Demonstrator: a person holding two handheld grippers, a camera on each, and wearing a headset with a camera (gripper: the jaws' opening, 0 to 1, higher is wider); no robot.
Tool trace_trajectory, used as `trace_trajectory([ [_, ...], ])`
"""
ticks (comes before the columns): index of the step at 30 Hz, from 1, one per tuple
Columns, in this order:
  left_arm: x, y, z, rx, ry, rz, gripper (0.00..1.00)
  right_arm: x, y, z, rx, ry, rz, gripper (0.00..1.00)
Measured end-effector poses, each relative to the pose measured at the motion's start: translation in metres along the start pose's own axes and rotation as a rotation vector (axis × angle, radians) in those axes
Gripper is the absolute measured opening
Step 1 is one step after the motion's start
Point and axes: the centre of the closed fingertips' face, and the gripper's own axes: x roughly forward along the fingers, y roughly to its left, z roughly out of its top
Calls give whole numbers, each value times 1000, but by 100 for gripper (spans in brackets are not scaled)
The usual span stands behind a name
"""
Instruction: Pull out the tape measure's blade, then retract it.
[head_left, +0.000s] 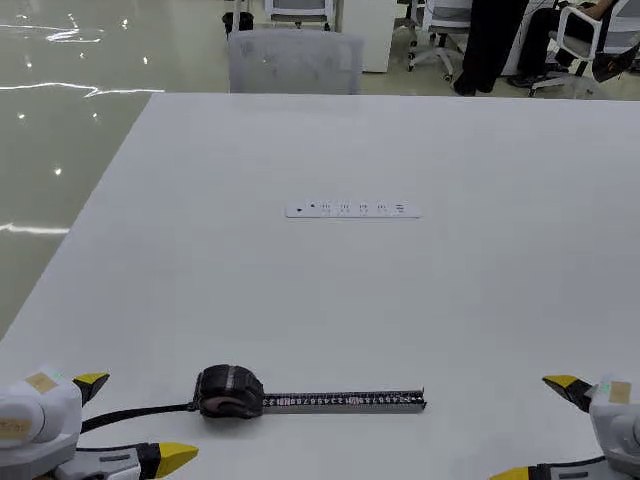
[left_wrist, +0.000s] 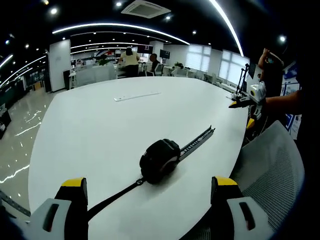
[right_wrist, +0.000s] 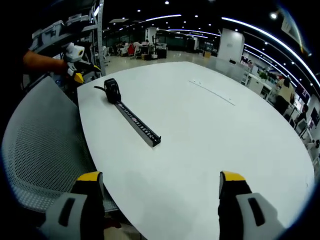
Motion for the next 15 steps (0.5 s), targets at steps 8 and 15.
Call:
trace_trajectory([
  [8,15,-6,24,-148,-70,34,98,15,1,19,-93,47,78,96],
  [15,21,-5,35,-142,-43,73,99,32,-2,30,-225,108,145,93],
])
